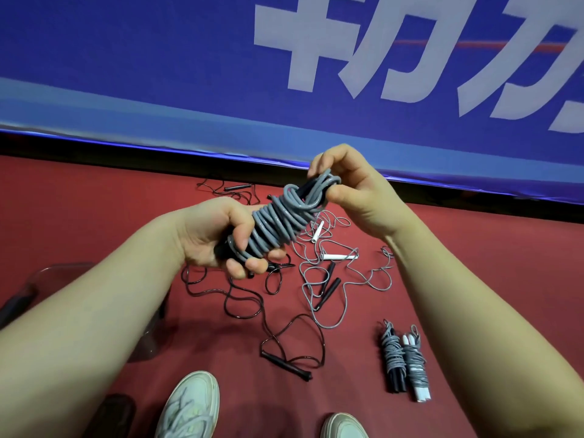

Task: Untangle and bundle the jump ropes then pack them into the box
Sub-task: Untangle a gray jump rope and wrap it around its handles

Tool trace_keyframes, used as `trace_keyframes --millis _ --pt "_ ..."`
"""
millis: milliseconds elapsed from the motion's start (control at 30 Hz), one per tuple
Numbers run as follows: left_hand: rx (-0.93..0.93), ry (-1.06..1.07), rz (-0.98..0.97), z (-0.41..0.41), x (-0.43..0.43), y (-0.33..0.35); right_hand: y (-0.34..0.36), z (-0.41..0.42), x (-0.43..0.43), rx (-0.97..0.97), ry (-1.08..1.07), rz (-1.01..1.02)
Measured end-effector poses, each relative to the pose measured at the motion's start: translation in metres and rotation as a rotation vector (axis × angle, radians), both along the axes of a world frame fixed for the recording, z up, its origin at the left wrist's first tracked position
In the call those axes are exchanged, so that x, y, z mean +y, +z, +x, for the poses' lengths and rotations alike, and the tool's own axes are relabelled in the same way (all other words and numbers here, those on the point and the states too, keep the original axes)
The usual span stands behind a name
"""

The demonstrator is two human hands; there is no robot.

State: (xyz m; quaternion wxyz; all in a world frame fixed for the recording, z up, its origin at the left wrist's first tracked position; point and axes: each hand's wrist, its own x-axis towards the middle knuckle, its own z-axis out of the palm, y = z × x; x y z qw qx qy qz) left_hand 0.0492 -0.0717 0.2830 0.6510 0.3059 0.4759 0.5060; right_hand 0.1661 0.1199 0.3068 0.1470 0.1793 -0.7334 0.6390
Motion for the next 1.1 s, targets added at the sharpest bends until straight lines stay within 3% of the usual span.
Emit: trace_keyframes --millis 133,267,367,600,700,900,1033,1100 --pt "-0.001 -0.021 0.012 0.001 0.003 0.002 -0.004 -0.003 0.002 0.052 -0.059 -0.161" --pt "-0.134 -0.154 0.04 -0.001 0.002 -0.005 0.0 0.0 0.0 -0.009 0.015 -0.041" --pt "-0.178 -0.245 0.062 -0.004 0.0 -0.008 0.001 0.007 0.003 -0.086 0.093 -0.064" --pt "-0.098 -0.127 -0.005 0.003 -0.001 -0.004 0.014 0.021 0.023 -0.295 0.07 0.082" --pt "-0.024 -0.044 -0.046 0.006 0.0 -0.001 0.014 0.024 0.021 -0.256 -0.09 0.261" --pt "0.151 0.137 -0.073 0.011 0.005 0.006 0.006 0.021 0.007 0.047 -0.396 0.544" --pt "0.334 0.35 -0.079 0.022 0.019 0.007 -0.016 0.005 -0.001 0.106 -0.715 0.466" --pt "0.481 0.466 -0.09 0.023 0.026 0.006 -0.017 0.002 -0.001 0.066 -0.785 0.543"
